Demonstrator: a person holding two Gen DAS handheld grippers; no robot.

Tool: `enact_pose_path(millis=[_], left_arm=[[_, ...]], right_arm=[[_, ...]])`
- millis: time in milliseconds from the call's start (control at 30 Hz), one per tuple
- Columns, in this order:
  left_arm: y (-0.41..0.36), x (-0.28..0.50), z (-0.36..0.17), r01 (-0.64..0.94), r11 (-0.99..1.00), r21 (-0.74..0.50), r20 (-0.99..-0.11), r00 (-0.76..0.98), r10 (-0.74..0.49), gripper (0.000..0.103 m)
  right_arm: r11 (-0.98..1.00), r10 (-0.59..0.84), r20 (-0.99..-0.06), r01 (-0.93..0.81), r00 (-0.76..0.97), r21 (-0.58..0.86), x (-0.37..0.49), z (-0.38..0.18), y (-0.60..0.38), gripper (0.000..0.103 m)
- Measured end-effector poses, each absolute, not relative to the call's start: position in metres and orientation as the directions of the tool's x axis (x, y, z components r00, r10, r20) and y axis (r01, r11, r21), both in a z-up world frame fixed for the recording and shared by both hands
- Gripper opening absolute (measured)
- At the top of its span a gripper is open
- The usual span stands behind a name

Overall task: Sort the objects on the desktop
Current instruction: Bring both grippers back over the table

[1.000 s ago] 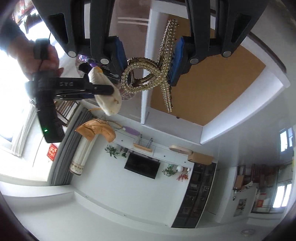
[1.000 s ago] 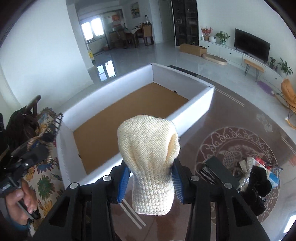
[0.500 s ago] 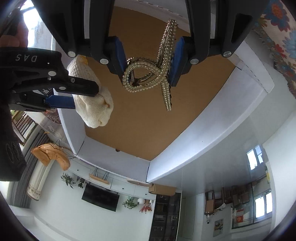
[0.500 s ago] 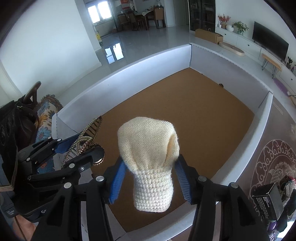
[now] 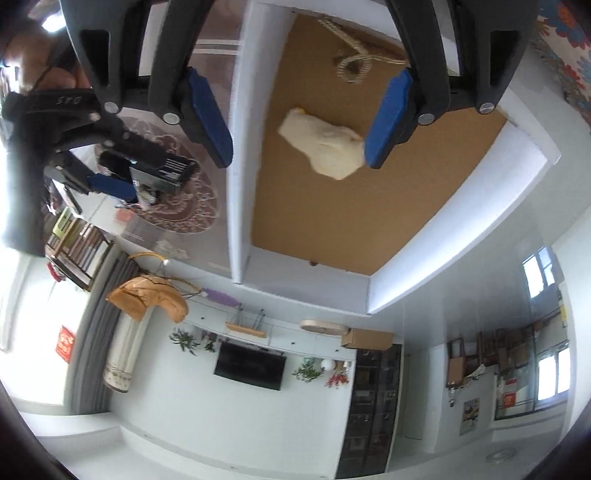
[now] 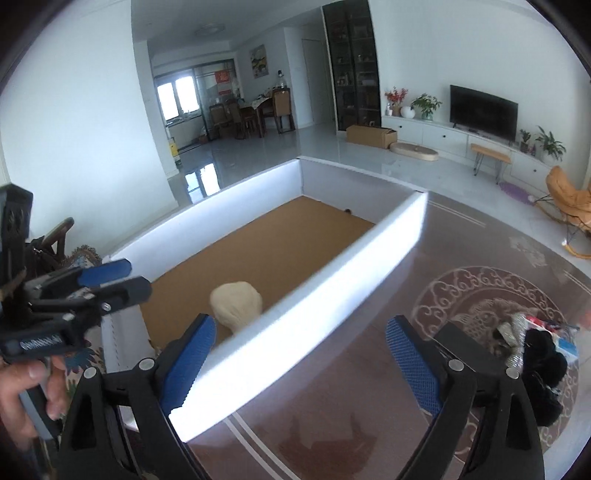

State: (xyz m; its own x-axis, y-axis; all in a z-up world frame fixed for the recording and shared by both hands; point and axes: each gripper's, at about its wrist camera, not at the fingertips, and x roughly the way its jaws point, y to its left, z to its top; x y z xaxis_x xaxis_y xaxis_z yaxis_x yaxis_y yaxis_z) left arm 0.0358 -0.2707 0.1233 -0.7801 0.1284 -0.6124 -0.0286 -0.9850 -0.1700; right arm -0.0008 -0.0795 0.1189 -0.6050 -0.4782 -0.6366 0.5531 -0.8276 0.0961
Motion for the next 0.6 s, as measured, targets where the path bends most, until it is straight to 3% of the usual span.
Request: enact_pose_path(millis=[133, 267, 433, 600], left_arm=[[-0.185, 0.053, 0.128, -0.241, -0.952, -0.187, -0.561, -0.770, 0.305, 0.096], [-0.114, 0.041, 0.086, -0.339, -0.910, -0.240, -0.623, -0.665, 0.412, 0.098], [-0.059, 0.007, 0.007, -0.338, -0.929, -0.151, -0.752, -0.570, 0.330, 0.098], [-0.047, -0.022, -0.016, -0.306, -0.948, -0.083, -0.787, -0.563, 0.250, 0.098]], right_arm=[[-0.924, -0.278, -0.669, 0.383, -0.689, -0.011, 0.026, 0.074, 0.024, 0.097], [-0.976, -0.063, -0.757, 0.198, -0.650, -0.088, 0.036, 0.028, 0.113, 0.097], [-0.997, 0.021, -0.799, 0.045, -0.600, -0.060, 0.042, -0.008, 0.182, 0.098], [-1.000, 0.021, -0.806, 0.004, -0.592, -0.028, 0.032, -0.008, 0.191, 0.103]])
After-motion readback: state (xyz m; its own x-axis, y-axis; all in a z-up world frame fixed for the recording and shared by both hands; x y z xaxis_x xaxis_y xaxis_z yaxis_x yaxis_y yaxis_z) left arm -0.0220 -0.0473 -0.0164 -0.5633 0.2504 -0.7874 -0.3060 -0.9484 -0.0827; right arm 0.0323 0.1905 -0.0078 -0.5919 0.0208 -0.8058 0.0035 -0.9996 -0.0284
